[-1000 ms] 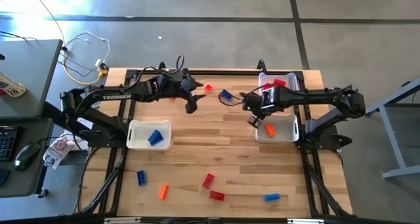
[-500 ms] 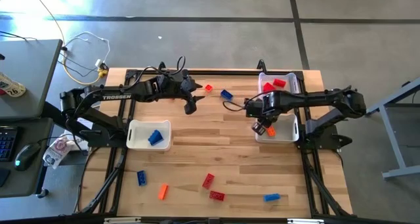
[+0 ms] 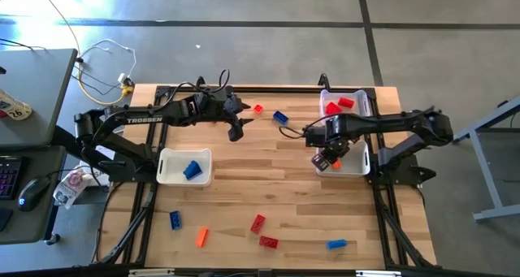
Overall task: Sort & place blocks by color
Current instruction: Put the orange game piece into the gray bin, then put the blue game piece into the white bin
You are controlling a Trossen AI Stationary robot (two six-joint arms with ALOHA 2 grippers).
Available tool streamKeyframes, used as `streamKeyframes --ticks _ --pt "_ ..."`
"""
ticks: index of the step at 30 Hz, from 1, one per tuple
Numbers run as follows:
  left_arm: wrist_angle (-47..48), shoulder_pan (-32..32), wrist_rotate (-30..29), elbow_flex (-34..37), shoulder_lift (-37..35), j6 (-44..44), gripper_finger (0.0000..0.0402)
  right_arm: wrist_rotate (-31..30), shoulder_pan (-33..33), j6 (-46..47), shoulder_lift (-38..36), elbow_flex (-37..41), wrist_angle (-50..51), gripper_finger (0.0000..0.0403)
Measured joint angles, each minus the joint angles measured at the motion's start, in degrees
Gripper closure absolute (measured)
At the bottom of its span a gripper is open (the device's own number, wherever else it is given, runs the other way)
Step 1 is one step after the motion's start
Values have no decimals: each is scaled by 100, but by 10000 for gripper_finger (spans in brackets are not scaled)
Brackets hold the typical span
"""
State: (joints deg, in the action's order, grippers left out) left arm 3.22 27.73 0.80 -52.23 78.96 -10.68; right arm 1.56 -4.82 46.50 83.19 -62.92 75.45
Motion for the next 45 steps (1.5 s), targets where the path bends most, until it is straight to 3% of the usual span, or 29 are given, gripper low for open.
streamKeyframes --ticks 12,18,25,31,38,45 --pt "-2 0 2 0 0 0 188 44 -4 -541 742 2 -7 314" --pt "-2 0 2 0 0 0 188 -30 0 -666 884 4 -39 265" --pt "-2 0 2 0 0 0 188 -562 -50 -725 866 4 10 217" --pt "13 0 -2 0 -104 0 188 -654 -200 -947 865 -183 25 215" --pt "414 6 -56 0 -465 257 188 -1451 -355 -1351 864 -834 184 215" --pt "1078 2 -173 -1 -797 359 188 -1851 -621 -2483 862 -1368 -874 215"
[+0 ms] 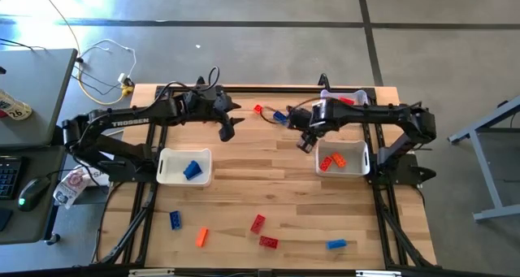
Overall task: Sort & place blocks by color
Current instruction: Put the blue game piece into the white bin
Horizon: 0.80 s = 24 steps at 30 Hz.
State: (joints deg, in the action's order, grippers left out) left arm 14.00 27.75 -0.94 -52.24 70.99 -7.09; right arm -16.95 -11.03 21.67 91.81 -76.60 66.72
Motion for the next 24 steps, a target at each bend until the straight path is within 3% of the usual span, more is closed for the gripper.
streamKeyframes --ticks 6,17,24 --pt "597 4 -299 -1 -117 257 188 246 -214 -1242 0 -55 -1309 215" --pt "1195 7 -299 1 -117 546 188 239 -548 -2703 102 -59 -3158 214" --pt "1193 6 -297 -1 -117 546 188 285 -856 -3016 405 -59 -4033 214"
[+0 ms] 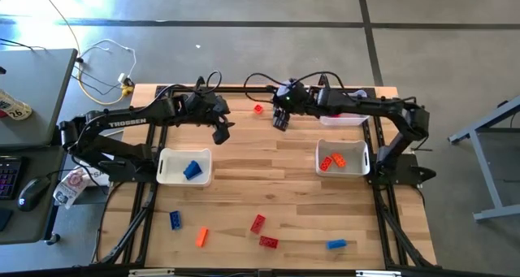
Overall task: Sort & place blocks by color
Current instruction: Put the blue game piece into the white bin
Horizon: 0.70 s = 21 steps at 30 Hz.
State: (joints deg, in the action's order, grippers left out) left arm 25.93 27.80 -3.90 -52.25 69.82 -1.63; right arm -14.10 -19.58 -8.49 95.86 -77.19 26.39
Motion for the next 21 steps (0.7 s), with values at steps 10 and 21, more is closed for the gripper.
streamKeyframes --ticks 10,21 --pt "-2 3 -20 0 0 -4 188 122 -507 792 645 0 -195 214" --pt "-6 3 -39 1 0 -4 188 796 -744 1940 1200 0 -138 214"
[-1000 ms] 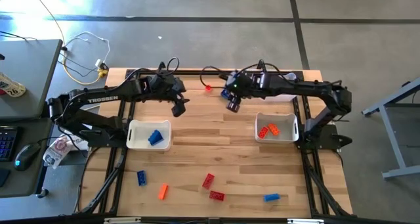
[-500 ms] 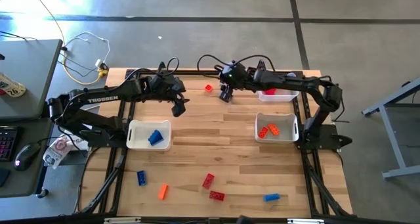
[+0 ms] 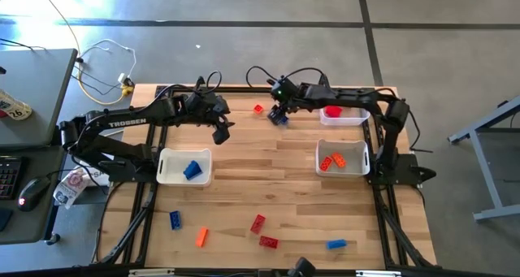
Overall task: Sort & place blocks by color
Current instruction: Put the blue game piece into the white bin
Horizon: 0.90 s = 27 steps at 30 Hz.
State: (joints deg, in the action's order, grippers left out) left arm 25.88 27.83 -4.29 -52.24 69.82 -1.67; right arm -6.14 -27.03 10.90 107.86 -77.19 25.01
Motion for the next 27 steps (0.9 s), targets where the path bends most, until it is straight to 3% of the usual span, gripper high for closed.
streamKeyframes --ticks 27 --pt "-36 0 0 -1 0 0 188 34 -5 218 295 0 564 214"
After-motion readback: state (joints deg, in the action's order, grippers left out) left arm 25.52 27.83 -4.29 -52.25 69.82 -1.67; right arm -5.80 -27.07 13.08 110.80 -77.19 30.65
